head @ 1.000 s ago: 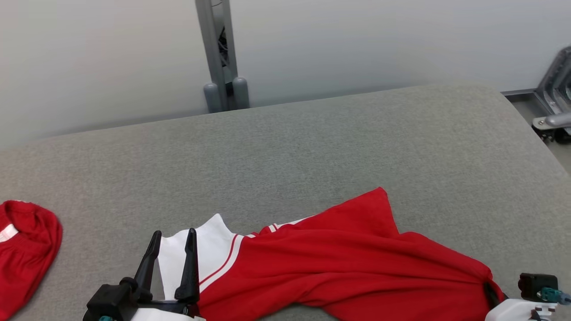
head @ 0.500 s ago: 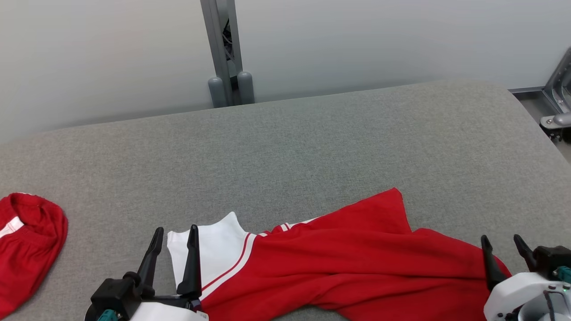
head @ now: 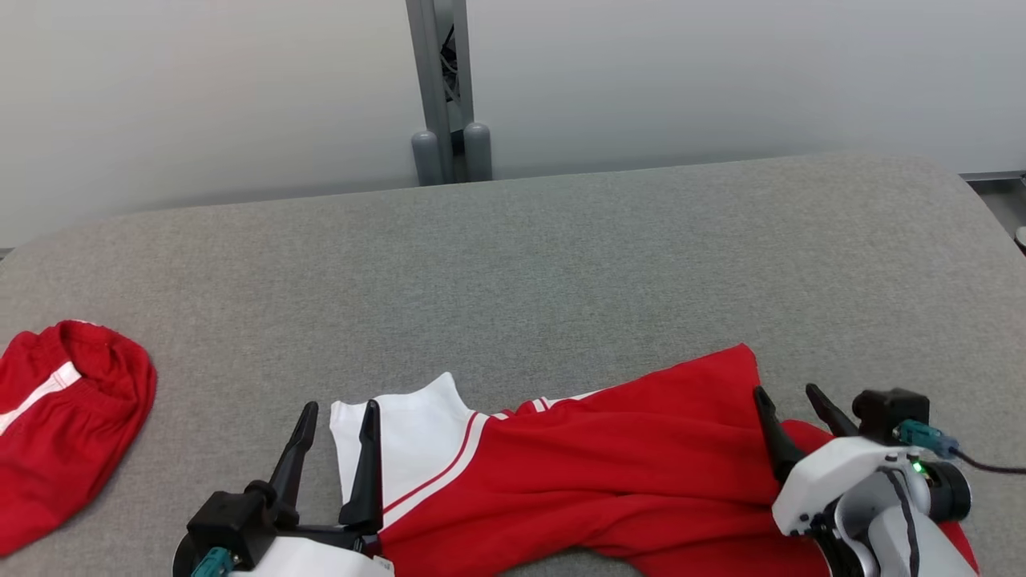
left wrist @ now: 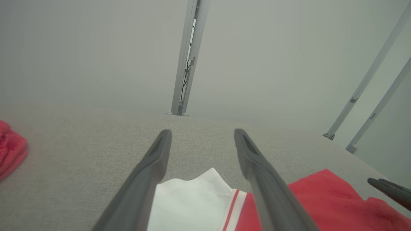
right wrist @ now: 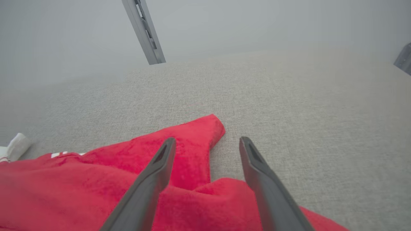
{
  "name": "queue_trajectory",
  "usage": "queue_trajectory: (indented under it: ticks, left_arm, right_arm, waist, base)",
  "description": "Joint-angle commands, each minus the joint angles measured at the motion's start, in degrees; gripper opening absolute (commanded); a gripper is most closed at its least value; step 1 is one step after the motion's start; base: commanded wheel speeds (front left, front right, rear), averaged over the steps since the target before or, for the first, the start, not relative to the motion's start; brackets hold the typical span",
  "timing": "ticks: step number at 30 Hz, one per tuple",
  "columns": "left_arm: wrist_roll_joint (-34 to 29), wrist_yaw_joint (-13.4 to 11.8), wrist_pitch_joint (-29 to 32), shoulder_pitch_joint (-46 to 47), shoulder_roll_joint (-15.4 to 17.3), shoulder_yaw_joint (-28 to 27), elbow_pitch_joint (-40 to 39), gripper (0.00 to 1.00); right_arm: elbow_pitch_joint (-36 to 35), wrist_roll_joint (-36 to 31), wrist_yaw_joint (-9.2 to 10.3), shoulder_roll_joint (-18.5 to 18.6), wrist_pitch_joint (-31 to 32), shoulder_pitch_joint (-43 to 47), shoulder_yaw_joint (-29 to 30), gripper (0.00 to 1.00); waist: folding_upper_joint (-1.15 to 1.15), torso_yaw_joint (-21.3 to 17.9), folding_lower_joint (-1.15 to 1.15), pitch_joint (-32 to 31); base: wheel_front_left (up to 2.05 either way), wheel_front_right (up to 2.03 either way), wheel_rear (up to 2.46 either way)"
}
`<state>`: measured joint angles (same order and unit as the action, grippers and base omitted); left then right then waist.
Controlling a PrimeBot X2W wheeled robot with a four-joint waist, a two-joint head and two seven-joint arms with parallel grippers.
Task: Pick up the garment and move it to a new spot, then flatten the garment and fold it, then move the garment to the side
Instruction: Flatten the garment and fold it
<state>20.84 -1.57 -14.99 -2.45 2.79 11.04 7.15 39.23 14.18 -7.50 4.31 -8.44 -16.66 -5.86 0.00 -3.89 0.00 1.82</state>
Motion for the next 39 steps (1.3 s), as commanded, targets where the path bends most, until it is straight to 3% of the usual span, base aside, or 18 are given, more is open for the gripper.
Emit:
queue_trajectory:
  ticks: [1, 10, 16, 17, 19, 20, 32, 38, 39]
  left_arm:
    - [-0.2, 0.3, -0.2, 1.1, 0.2, 0.4, 0.2, 1.00]
    - [0.1, 0.3, -0.2, 2.1, 0.2, 2.0, 0.7, 1.00]
    - [-0.2, 0.4, -0.2, 2.4, 0.2, 1.7, 0.6, 1.00]
    - [-0.2, 0.5, -0.2, 2.5, 0.2, 1.7, 0.6, 1.00]
    - [-0.3, 0.5, -0.2, 2.6, 0.2, 1.5, 0.4, 1.00]
    - [-0.4, 0.4, -0.2, 2.7, 0.2, 1.3, 0.4, 1.00]
    - [-0.5, 0.6, -0.2, 2.0, 0.2, 0.9, 0.5, 1.00]
    - [-0.6, 0.6, -0.2, 2.4, 0.2, 1.8, 0.9, 1.00]
    - [-0.6, 0.7, -0.2, 2.6, 0.2, 2.0, 1.0, 1.00]
  right_arm:
    - [1.7, 1.8, 0.02, 0.3, 1.0, -2.4, -0.3, 1.00]
    - [14.2, 5.4, 0.02, 1.1, 5.8, -11.1, 1.3, 1.00]
    - [19.6, 5.1, 0.02, 0.7, 5.2, -13.4, 1.7, 1.00]
    - [20.4, 4.8, 0.02, 0.6, 4.5, -13.8, 1.7, 0.56]
    - [21.6, 4.3, 0.02, 0.4, 2.6, -14.6, 1.9, 0.14]
    - [22.2, 4.2, 0.02, 0.3, 1.8, -14.7, 1.9, 0.00]
    - [26.7, -0.4, 0.02, 5.1, -6.4, -17.1, 7.9, 0.00]
    - [29.4, -6.0, 0.02, 4.2, -6.6, -18.0, 10.3, 0.00]
    - [29.5, -7.1, 0.02, 4.0, -6.7, -18.4, 10.6, 0.38]
  waist:
    - [0.00, 1.1, 0.00, 0.5]
    - [0.00, 5.4, 0.00, 2.0]
    - [0.00, 6.4, 0.00, 2.8]
    - [0.00, 6.4, 0.00, 2.9]
    - [0.00, 6.3, 0.00, 3.1]
    - [0.00, 6.1, 0.00, 3.1]
    - [0.00, 1.4, 0.00, 2.0]
    - [0.00, 1.3, 0.00, 1.6]
    - [0.00, 1.6, 0.00, 1.5]
  base:
    - [0.00, 0.00, 0.00]
    - [0.00, 0.00, 0.00]
    - [0.00, 0.00, 0.00]
    - [0.00, 0.00, 0.00]
    - [0.00, 0.00, 0.00]
    - [0.00, 0.00, 0.00]
    - [0.00, 0.00, 0.00]
    - [0.00, 0.00, 0.00]
    - [0.00, 0.00, 0.00]
